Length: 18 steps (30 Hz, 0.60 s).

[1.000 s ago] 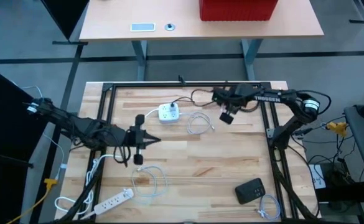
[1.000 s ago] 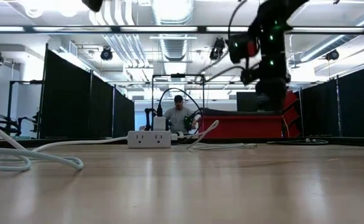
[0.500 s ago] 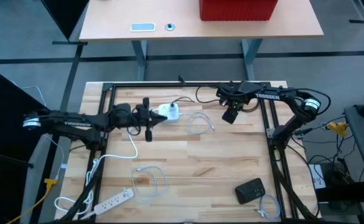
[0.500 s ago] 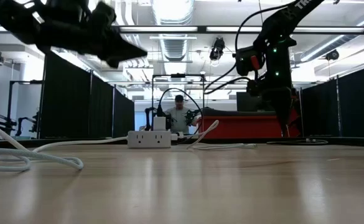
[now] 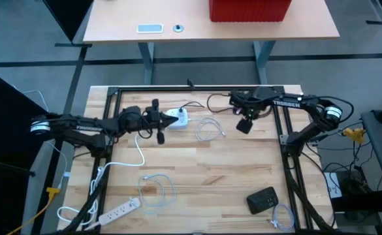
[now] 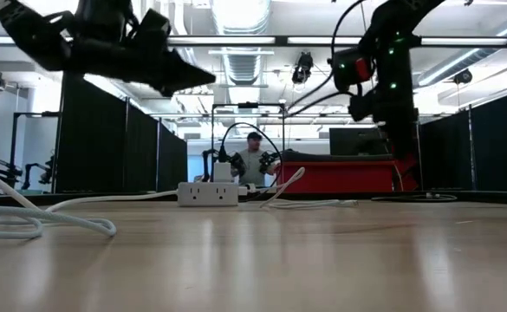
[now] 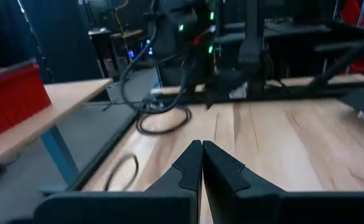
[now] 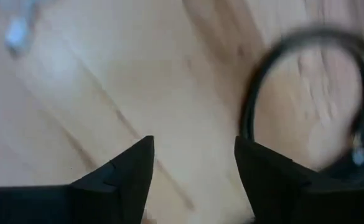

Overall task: Insert USB
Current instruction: Insert the black USB cable into the top white outlet extension

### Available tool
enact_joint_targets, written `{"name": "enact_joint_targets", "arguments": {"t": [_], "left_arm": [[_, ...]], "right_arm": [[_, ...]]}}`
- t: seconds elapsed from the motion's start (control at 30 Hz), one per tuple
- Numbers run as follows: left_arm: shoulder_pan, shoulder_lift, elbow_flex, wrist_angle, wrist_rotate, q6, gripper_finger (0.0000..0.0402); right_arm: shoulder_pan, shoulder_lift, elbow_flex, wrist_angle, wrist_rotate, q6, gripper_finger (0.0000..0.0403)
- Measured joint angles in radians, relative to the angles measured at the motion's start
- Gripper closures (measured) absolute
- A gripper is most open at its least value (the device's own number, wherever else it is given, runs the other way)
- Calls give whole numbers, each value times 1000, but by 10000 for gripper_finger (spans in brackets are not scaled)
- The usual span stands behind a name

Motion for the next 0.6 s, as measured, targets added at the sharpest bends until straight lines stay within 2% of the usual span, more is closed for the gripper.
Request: {"name": "enact_joint_targets", "arguments": {"t": [0.17, 0.23, 0.33, 0.6], "left_arm": [[0, -37, 76, -208, 1, -71, 402], [-1, -43, 93, -330, 1, -120, 402], [-1, -43, 96, -455, 1, -139, 402], [-1, -31, 94, -459, -5, -174, 402]], "right_arm": [[-125, 26, -15, 151, -155, -104, 208], [-174, 47, -25, 199, -149, -110, 213], [-244, 82, -40, 266, -83, -91, 221], [-333, 205, -49, 317, -77, -28, 246]]}}
